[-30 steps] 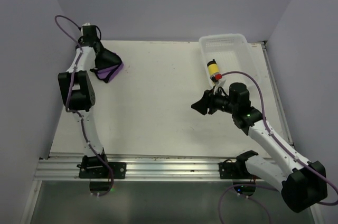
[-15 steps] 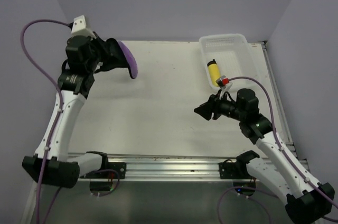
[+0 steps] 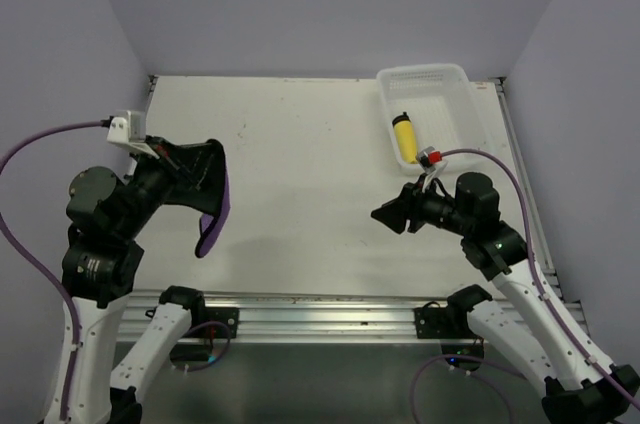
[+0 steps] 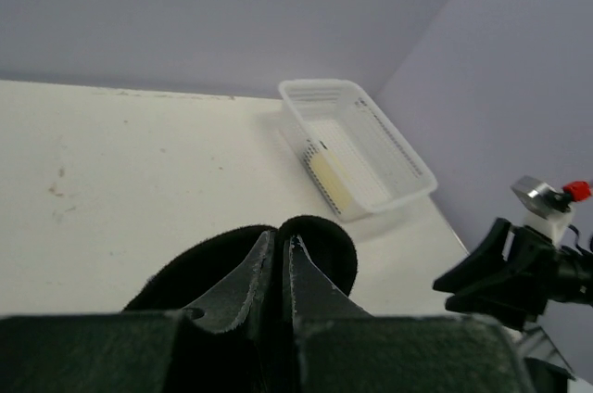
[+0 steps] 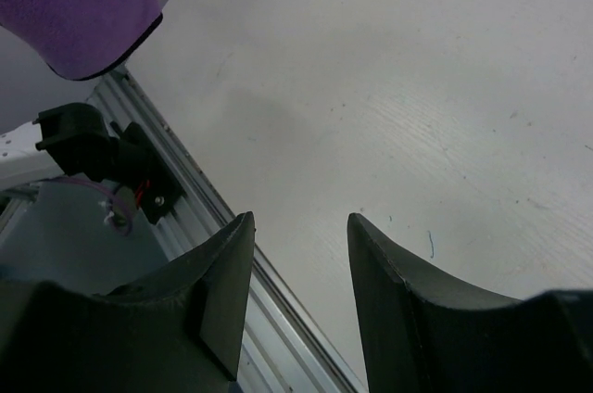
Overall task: Roll the towels
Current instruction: Move the towel to the center of the board
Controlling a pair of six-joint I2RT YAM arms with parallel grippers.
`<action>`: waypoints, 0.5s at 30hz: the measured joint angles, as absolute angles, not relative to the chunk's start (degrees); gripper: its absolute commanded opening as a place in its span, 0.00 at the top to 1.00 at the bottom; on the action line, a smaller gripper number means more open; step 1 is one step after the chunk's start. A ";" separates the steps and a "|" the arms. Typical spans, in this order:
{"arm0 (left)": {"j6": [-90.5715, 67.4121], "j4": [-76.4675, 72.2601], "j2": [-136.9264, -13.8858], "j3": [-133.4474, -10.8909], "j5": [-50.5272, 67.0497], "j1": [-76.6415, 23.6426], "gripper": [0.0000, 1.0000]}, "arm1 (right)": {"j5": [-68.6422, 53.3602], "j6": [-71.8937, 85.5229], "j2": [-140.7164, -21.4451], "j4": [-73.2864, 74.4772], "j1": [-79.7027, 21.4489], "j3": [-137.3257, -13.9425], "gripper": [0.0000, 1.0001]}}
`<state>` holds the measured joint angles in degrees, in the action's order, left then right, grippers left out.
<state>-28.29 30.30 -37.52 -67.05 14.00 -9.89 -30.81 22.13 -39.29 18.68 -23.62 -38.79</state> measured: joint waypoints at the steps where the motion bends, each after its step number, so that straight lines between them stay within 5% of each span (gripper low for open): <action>1: -29.08 29.30 -36.64 -65.58 16.01 -9.91 1.00 | -30.81 22.20 -39.31 18.83 -23.62 -38.79 0.50; 8: -39.70 10.00 -34.92 -47.72 37.12 -9.93 1.00 | -30.81 22.50 -39.35 19.86 -23.62 -39.29 0.48; 15: -47.00 -1.13 -32.27 -35.51 45.76 -9.96 1.00 | -31.07 22.59 -39.35 20.23 -23.64 -39.29 0.48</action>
